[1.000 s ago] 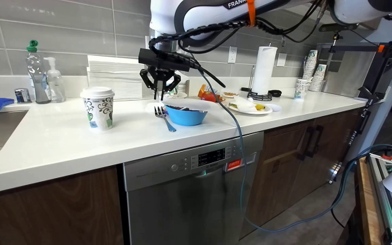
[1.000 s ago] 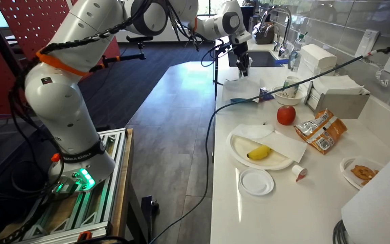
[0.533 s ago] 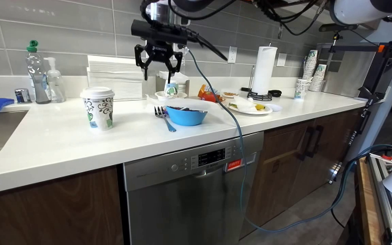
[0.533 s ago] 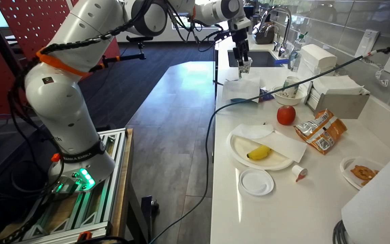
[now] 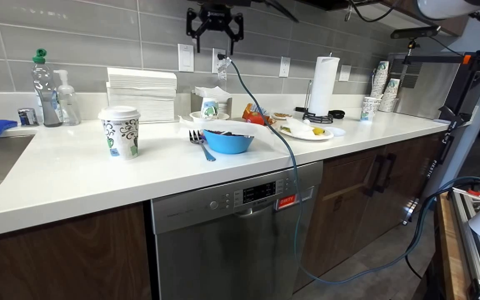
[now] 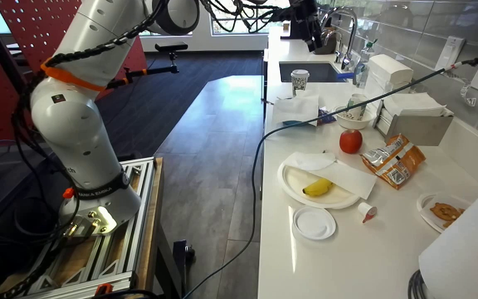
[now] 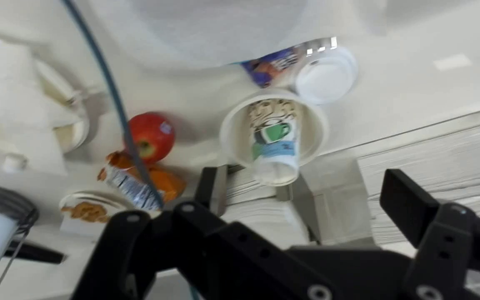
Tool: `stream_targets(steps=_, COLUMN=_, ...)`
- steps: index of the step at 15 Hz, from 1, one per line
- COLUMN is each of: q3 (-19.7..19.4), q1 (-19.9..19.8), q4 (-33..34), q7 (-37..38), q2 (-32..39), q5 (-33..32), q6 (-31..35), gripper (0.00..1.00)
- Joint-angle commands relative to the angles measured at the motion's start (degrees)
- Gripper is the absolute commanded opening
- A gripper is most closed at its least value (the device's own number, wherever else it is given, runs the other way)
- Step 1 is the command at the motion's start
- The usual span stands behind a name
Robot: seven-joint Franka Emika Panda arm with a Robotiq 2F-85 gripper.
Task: Pull out a paper towel from the roll, then use it to cover the blue bowl
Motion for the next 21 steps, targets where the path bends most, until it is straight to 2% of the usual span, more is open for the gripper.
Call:
stream_targets(steps=1, q3=-0.58, q1=-3.35, q4=-2.30, q7=-11.50, q2=-6.29, q5=0.38, q6=-11.77, gripper=1.00)
stream_targets(steps=4, q3=-0.15, q1=-6.99, q4=-3.32, q7=-21.67, q2=-11.24, q5=2.19, q6=-20.78, gripper=1.00)
stream_targets(steps=7, q3=0.64, q1=-10.68, q4=-6.05, q7=-30.85, q2=-16.00, q5=5.04, q6=-24.78, gripper=1.00)
stream_targets(steps=11, q3=0.80, q1=-16.62, q4=-14.31, q7=-41.93, q2=-22.39, q5=11.22, q6=-22.74, gripper=1.00)
stream_targets(steps=16, q3=-0.41, q1=-26.19, q4=-28.14, q7=-58.89, q2=-29.73, q5=19.83, q6=-15.24, gripper=1.00)
stream_targets(steps=17, q3=-0.49, q1=-23.29, q4=-19.29, q7=-53.58, q2=-24.43, q5=15.87, q6=-18.68, gripper=1.00)
stream_targets(steps=19, q3=-0.72, q1=-24.82, q4=-20.32, q7=-54.60, q2=-24.96, q5=16.23, q6=-18.24, gripper=1.00)
stream_targets(steps=21, q3=-0.60, q1=-24.25, q4=-20.09, q7=-54.41, q2=-24.84, q5=16.19, q6=-18.24, gripper=1.00)
